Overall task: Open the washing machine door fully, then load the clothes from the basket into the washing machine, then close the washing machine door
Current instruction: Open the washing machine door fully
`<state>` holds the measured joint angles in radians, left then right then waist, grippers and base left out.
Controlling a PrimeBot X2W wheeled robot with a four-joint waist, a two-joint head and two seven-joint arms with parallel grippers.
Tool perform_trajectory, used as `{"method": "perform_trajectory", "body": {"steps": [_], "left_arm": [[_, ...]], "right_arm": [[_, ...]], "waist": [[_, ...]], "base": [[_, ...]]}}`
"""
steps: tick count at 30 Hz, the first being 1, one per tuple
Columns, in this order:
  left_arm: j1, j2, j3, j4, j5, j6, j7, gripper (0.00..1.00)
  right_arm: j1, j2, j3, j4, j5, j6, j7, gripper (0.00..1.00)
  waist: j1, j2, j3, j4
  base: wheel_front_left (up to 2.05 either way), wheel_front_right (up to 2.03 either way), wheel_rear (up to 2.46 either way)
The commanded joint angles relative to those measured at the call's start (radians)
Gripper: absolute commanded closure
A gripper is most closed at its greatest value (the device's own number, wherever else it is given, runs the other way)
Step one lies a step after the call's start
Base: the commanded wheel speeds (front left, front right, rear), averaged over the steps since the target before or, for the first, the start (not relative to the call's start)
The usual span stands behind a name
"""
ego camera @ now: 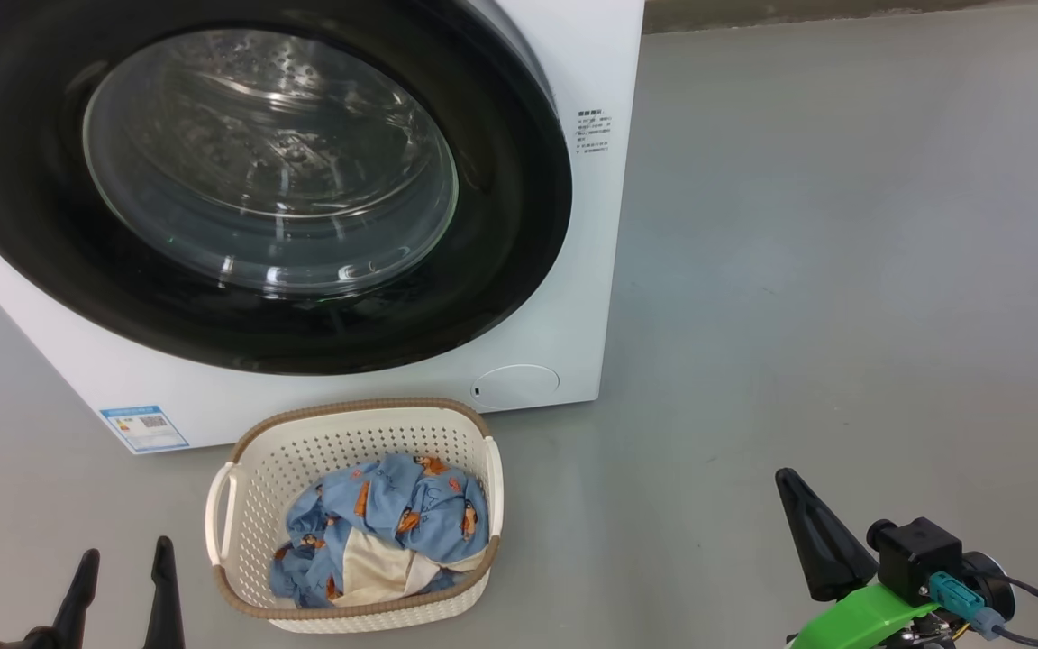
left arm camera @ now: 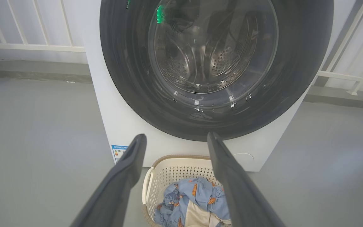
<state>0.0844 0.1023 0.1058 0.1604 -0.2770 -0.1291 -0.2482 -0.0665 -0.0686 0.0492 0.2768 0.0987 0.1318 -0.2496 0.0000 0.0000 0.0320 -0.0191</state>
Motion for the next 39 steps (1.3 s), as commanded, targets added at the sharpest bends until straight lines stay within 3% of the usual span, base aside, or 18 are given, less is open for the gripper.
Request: {"method": "perform_trajectory", "body": {"steps": [1,12,22,23,24,25,34,39], "left_arm": [[-0.017,0.013,0.032,-0.029,0.001,-0.002,-0.014,0.0],[-0.013,0.018,0.03,-0.036,-0.003,-0.002,-0.014,0.0],[-0.034,0.045,0.026,-0.052,-0.022,-0.002,-0.014,0.0],[-0.034,0.045,0.026,-0.052,-0.022,-0.002,-0.014,0.0],[-0.041,0.052,0.022,-0.054,-0.027,-0.002,-0.014,0.0],[-0.041,0.052,0.022,-0.054,-0.027,-0.002,-0.014,0.0],[-0.078,0.11,0.019,-0.054,-0.057,-0.002,-0.014,0.0],[-0.104,0.152,0.021,-0.053,-0.075,-0.002,-0.014,0.0]], "right_arm": [[-0.036,-0.009,0.025,-0.024,0.009,-0.001,-0.012,1.0],[-0.037,0.015,-0.059,-0.052,0.209,-0.001,-0.012,1.0],[-0.165,0.018,-0.323,0.006,0.764,-0.001,-0.012,1.0],[-0.165,0.018,-0.323,0.006,0.764,-0.001,-0.012,1.0],[-0.201,0.018,-0.37,0.037,0.872,-0.001,-0.012,1.0],[-0.201,0.018,-0.37,0.037,0.872,-0.001,-0.012,1.0],[-0.328,0.011,-0.381,0.124,1.281,-0.001,-0.001,1.0],[-0.376,-0.022,-0.372,0.105,1.403,-0.001,0.051,1.0]], "waist": [[0.0,0.0,0.0,0.0],[0.0,0.0,0.009,0.002],[0.0,0.0,0.071,0.012],[0.0,0.0,0.071,0.012],[0.0,0.0,0.087,0.016],[0.0,0.0,0.087,0.016],[0.0,0.0,0.183,0.024],[0.0,0.0,0.247,0.026]], "base": [[0.0,0.0,0.0],[0.0,0.0,0.0],[0.0,0.0,0.0],[0.0,0.0,0.0],[0.0,0.0,0.0],[0.0,0.0,0.0],[0.0,0.0,0.0],[0.0,0.0,0.0]]}}
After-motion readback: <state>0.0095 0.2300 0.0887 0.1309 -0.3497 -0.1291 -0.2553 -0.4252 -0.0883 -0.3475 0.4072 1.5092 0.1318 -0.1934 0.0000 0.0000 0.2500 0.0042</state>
